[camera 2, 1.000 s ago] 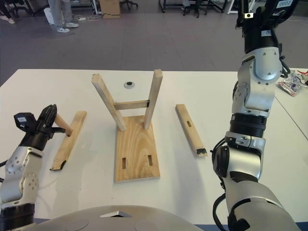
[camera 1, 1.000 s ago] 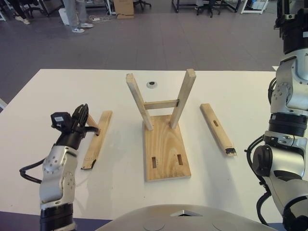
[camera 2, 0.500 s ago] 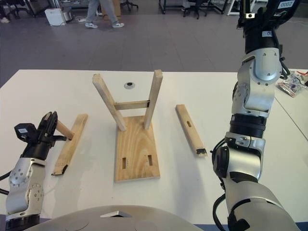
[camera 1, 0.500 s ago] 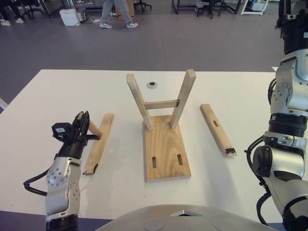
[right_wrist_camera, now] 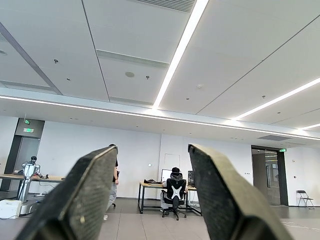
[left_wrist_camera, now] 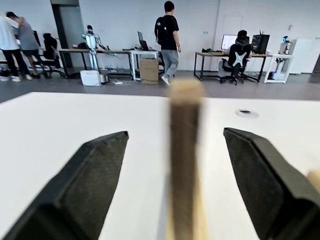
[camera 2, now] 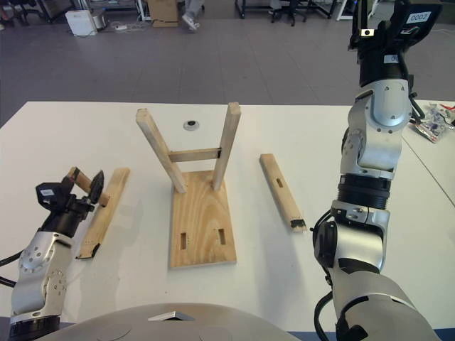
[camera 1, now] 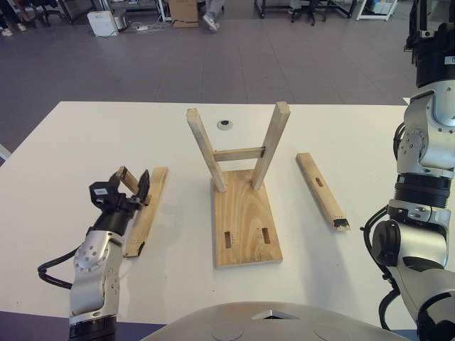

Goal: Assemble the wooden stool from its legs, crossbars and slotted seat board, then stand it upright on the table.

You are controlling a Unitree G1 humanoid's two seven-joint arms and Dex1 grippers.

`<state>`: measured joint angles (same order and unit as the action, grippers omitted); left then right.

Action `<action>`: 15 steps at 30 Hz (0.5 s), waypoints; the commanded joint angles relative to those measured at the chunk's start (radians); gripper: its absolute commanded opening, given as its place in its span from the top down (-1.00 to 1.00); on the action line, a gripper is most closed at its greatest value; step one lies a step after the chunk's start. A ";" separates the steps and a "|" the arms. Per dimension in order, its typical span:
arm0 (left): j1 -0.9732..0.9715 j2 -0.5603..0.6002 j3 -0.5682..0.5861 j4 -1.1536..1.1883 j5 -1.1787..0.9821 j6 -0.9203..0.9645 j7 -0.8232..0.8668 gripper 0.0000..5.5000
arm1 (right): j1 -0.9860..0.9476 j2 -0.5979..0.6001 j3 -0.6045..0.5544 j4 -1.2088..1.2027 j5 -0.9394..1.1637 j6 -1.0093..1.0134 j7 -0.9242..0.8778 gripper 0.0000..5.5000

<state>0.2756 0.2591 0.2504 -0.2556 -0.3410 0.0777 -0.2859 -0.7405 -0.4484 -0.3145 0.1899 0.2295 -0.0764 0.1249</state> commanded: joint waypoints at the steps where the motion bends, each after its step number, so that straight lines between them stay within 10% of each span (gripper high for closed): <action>1: 0.070 0.036 -0.031 -0.025 0.036 0.104 -0.005 -0.26 | 0.014 0.010 -0.001 -0.016 -0.003 0.003 -0.005 0.04; 15: 0.149 0.142 -0.038 -0.188 -0.019 0.708 0.012 -0.19 | 0.063 0.029 0.000 -0.086 -0.004 0.043 -0.035 0.04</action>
<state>0.4013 0.3874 0.2279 -0.4685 -0.3446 0.7001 -0.2553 -0.6916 -0.4255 -0.3132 0.1263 0.2289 -0.0502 0.0965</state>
